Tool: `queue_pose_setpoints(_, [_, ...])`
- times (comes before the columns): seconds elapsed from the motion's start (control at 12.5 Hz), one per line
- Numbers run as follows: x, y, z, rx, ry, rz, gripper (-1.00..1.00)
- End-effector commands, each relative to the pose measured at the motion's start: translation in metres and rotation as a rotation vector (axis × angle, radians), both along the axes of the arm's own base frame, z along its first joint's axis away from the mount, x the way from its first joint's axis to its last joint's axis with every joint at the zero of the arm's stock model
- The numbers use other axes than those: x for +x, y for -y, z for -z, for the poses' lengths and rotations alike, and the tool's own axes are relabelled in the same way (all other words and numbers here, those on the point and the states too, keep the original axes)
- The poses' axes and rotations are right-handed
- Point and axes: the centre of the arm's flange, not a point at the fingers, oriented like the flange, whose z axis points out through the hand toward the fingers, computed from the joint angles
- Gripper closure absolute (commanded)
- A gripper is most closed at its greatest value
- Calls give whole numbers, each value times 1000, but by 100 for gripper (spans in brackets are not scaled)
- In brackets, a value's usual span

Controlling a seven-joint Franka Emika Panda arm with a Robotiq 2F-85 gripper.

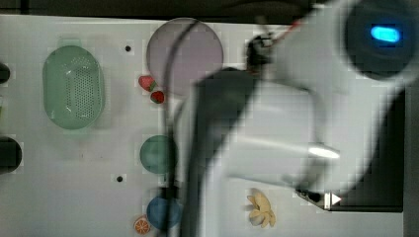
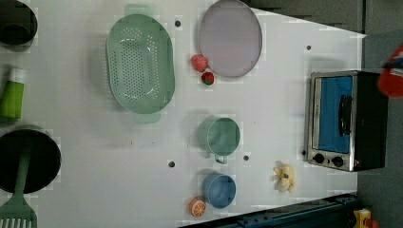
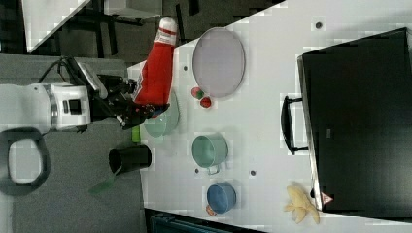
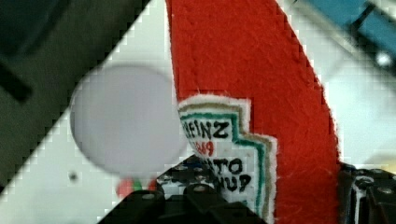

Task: Pick Ketchup from oven and place it on table.

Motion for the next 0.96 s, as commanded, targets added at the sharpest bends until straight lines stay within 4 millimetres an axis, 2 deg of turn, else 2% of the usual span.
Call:
queue_pose_setpoints(0.08, [-3, -28, 63, -2, -114, -66, -29])
queue_pose_setpoints(0.32, [-16, -34, 123, -2, -148, -12, -29])
queue_pose_setpoints(0.64, [-47, -38, 220, -12, -172, -3, -29])
queue_pose_setpoints(0.96, [-58, -42, 293, -44, -132, -6, -29])
